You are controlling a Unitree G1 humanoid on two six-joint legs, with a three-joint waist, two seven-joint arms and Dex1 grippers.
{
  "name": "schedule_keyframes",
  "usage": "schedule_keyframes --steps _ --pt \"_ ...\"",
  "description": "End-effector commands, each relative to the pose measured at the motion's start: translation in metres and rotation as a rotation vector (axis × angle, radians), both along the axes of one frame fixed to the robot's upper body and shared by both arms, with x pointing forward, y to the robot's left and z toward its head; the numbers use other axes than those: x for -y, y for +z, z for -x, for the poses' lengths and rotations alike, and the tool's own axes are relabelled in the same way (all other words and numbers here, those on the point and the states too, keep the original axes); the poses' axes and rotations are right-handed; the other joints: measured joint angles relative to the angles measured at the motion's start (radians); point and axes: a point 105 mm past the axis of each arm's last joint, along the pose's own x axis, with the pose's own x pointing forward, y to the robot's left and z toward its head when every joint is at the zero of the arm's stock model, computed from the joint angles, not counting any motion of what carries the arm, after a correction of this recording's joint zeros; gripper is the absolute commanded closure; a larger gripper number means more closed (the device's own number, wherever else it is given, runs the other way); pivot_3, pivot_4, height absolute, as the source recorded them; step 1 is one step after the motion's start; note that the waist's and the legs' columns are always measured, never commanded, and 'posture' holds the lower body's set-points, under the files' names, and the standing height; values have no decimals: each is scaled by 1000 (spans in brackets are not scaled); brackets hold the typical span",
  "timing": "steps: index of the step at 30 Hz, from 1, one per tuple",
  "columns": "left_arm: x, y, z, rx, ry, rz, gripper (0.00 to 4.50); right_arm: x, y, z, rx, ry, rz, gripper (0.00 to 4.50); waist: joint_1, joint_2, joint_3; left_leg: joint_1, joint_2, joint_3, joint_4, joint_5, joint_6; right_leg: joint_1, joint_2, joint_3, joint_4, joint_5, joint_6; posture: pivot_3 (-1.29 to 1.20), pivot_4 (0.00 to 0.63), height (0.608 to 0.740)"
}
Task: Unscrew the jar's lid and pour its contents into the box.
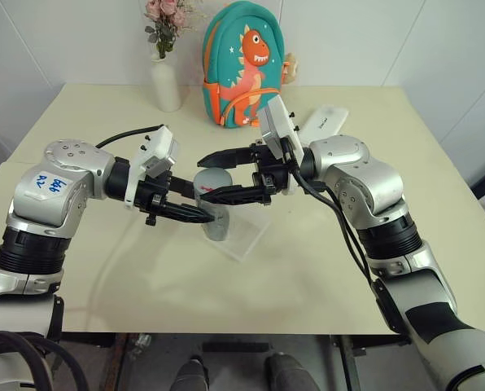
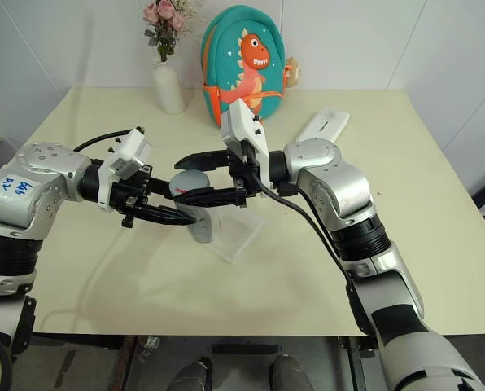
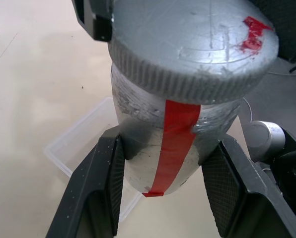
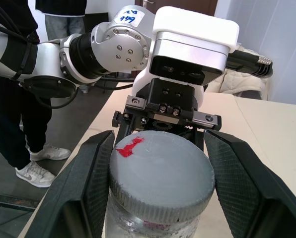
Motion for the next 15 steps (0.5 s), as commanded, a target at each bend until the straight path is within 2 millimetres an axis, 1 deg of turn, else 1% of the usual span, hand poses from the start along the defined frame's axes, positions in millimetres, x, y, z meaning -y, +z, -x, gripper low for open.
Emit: schedule_keyframes --steps 1,5,9,15 --pt "6 -12 11 -51 -76 -28 2610 11 38 -5 170 -96 -91 1937 -2 0 0 0 0 0 0 0 0 0 0 0 0 0 0 0 150 740" --pt "9 -12 11 -40 -68 -15 2610 11 39 -6 161 -132 -108 1937 -8 0 0 0 0 0 0 0 0 0 0 0 0 0 0 0 150 740" --pt "9 -13 13 -49 -69 -11 2610 11 38 -3 137 -151 -124 1937 -10 0 0 0 0 0 0 0 0 0 0 0 1 0 0 0 150 740" --pt "9 -15 13 -49 -63 -13 2610 11 37 -4 129 -201 -132 1937 -10 0 0 0 0 0 1 0 0 0 0 0 1 0 0 0 150 740"
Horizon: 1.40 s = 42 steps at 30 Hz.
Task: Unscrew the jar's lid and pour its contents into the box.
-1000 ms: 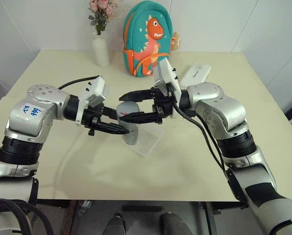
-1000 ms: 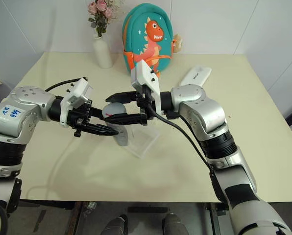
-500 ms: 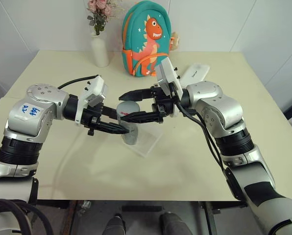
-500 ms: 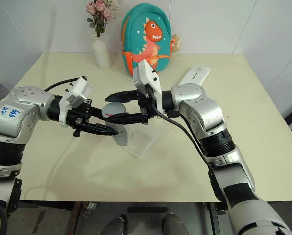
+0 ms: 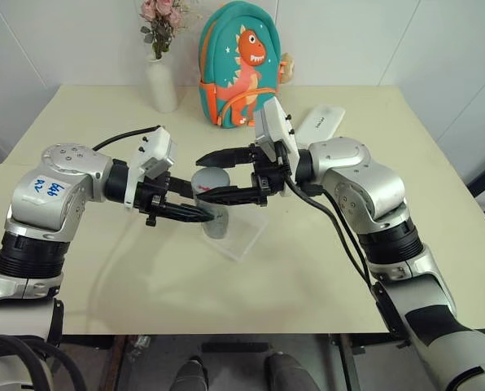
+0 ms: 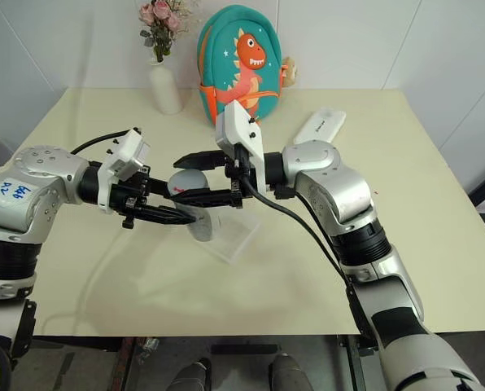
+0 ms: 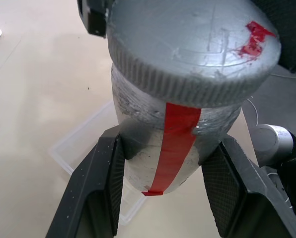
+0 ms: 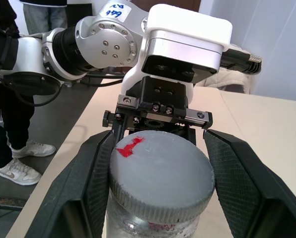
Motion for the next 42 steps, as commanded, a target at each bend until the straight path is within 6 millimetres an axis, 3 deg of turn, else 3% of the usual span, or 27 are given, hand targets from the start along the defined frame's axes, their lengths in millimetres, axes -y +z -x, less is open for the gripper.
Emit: schedule_keyframes --steps 1,18,42 --pt "12 -13 14 -54 -98 -28 2610 13 39 -6 112 -138 -134 1937 0 0 0 0 0 0 0 0 0 0 0 0 0 0 0 0 150 740" --pt "17 -13 12 -26 -46 -22 2610 14 26 -4 29 -329 -192 1937 1 0 0 0 0 0 0 0 0 0 0 0 1 0 0 0 150 740" --pt "22 -8 -4 91 25 31 2610 10 21 -1 20 -307 -203 1937 1 0 0 0 0 0 0 0 0 0 0 0 0 0 0 0 150 740"
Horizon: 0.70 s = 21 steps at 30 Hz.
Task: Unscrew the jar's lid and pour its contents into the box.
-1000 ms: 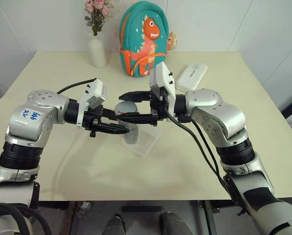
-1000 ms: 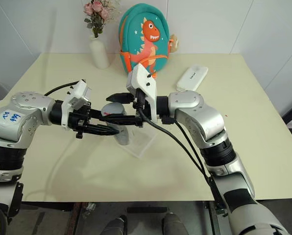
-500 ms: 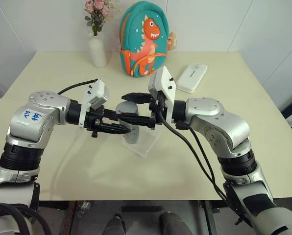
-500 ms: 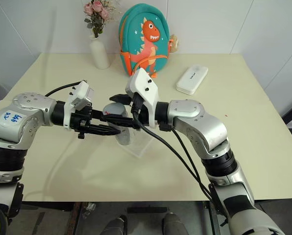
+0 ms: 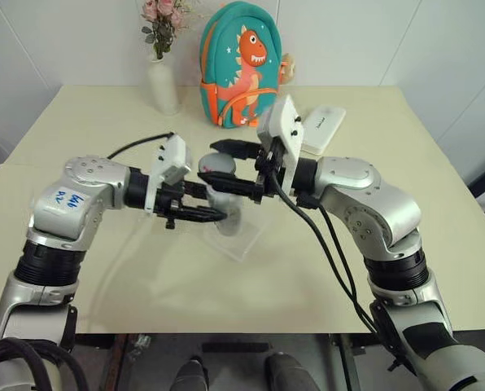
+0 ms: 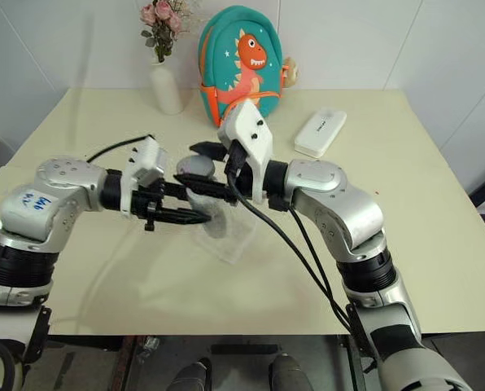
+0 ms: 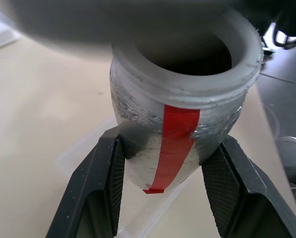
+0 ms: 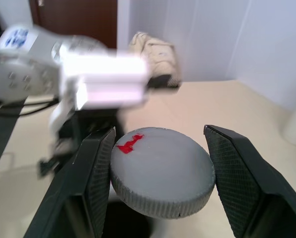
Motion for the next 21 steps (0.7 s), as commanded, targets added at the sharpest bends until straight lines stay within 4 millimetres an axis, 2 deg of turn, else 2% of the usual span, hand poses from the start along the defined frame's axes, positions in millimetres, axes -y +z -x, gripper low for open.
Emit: schedule_keyframes --steps 1,10,21 --pt "1 10 3 67 -14 6 2610 -1 11 5 54 18 -27 1937 -2 0 0 0 0 0 0 0 0 0 0 0 0 0 0 0 150 740" --pt "1 12 -1 74 -4 23 2610 1 12 5 58 20 -28 1937 0 0 0 0 0 0 0 0 0 0 0 0 0 0 0 0 150 740" --pt "-7 14 -3 69 11 15 2610 19 15 -10 85 -56 -8 1937 0 0 0 0 0 0 0 0 0 0 0 0 0 0 0 0 150 740"
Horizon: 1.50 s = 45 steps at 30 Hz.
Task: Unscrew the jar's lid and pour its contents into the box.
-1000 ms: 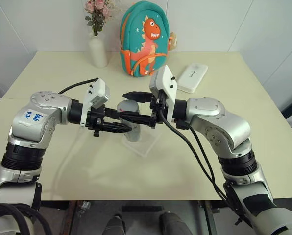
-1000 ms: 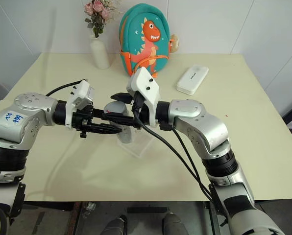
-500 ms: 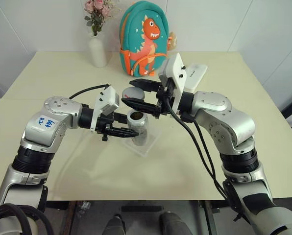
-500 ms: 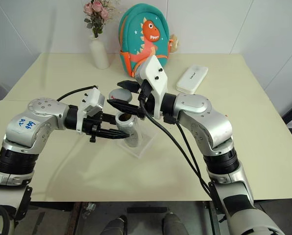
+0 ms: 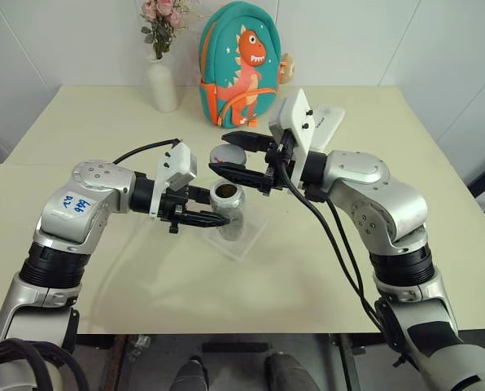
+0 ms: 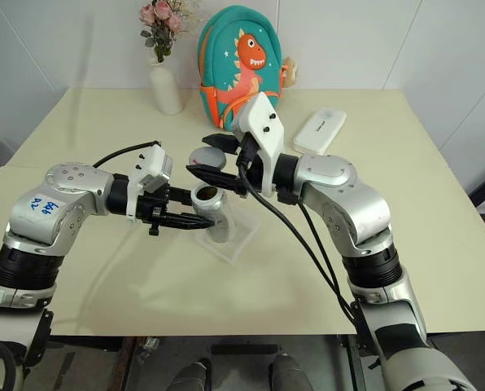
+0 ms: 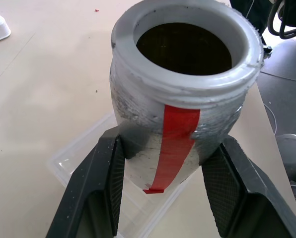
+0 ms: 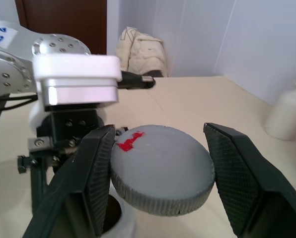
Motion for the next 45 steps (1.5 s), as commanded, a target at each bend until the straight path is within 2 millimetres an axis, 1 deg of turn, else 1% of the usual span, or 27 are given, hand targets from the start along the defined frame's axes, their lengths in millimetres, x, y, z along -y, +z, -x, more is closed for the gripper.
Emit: schedule_keyframes --steps 1,5,8,12,16,18,19,21,23,24,26,28,34,36,39,41,43,44,45 --pt "-6 13 0 46 1 8 2610 10 19 -1 78 -25 -32 1937 0 0 0 0 0 0 0 0 0 0 0 0 0 0 0 0 150 740" --pt "-10 13 -2 44 10 4 2610 18 20 -8 90 -65 -25 1937 1 0 0 0 0 0 0 0 0 0 0 0 0 0 0 0 150 740" --pt "-18 14 -4 47 41 -1 2610 35 21 -20 100 -151 -17 1937 1 0 0 0 0 0 0 0 0 0 0 0 0 0 0 0 150 740" --pt "-25 16 -5 49 63 -2 2610 51 18 -28 101 -220 -3 1937 0 0 0 0 0 0 -1 0 0 0 0 0 -1 0 0 0 150 740" --pt "-41 24 -7 67 121 2 2610 76 5 -36 62 -327 15 1937 2 0 0 0 0 0 -2 0 0 0 0 0 -2 0 0 0 150 740" --pt "-46 26 -7 74 137 -2 2610 83 -1 -37 48 -353 27 1937 3 0 0 -1 0 0 -2 0 0 0 0 0 -3 0 0 0 150 740" --pt "-52 29 -9 84 161 -4 2610 92 -14 -38 12 -389 36 1937 3 0 0 -1 0 0 -2 0 0 0 0 0 -4 0 0 0 150 740" --pt "-59 32 -11 96 186 -6 2610 103 -29 -37 -31 -431 46 1937 6 0 0 -1 0 0 -3 0 0 0 0 0 -4 0 0 0 150 740" --pt "-65 35 -13 111 212 2 2610 117 -48 -37 -81 -496 42 1937 6 -1 0 -1 0 0 -3 0 0 0 0 0 -4 0 0 0 150 740" --pt "-67 36 -14 119 222 10 2610 126 -60 -38 -108 -540 37 1937 8 -1 0 -1 0 0 -3 0 0 0 0 0 -4 0 0 0 150 740" --pt "-69 38 -15 128 233 24 2610 136 -76 -37 -134 -589 38 1937 9 -1 1 -1 0 0 -3 0 0 0 0 0 -4 0 0 0 150 740" --pt "-70 36 -18 137 238 31 2610 148 -100 -36 -181 -657 33 1937 10 -1 1 -1 0 0 -2 0 0 0 0 0 -4 0 0 0 150 740" --pt "-74 34 -24 143 248 37 2610 165 -135 -33 -272 -760 -9 1937 7 -1 1 0 0 1 -1 0 0 0 0 1 -2 0 0 0 150 740" --pt "-74 34 -25 144 248 37 2610 167 -138 -33 -281 -770 -21 1937 7 -1 1 0 0 1 -1 0 0 0 0 1 -1 0 0 0 150 740" --pt "-75 32 -33 181 251 5 2610 167 -157 -30 -320 -790 -23 1937 9 -1 1 0 0 1 -1 0 0 1 0 0 -1 0 0 0 150 740" --pt "-75 33 -39 229 254 -27 2610 167 -164 -29 -341 -799 -36 1937 14 -2 1 0 0 1 -1 0 0 1 0 0 -1 0 0 0 150 740" --pt "-75 35 -43 260 251 -41 2610 166 -165 -29 -347 -793 -40 1244 13 -2 1 0 0 1 0 0 0 1 0 1 -1 0 0 0 150 740" --pt "-74 37 -46 283 251 -50 2610 166 -165 -28 -341 -790 -40 1046 15 -2 1 0 0 1 0 0 0 1 0 1 -1 0 0 0 150 740" --pt "-73 38 -48 301 251 -57 2610 166 -164 -28 -337 -789 -40 741 18 -2 1 0 0 1 0 0 0 1 0 1 -1 0 0 0 150 740"
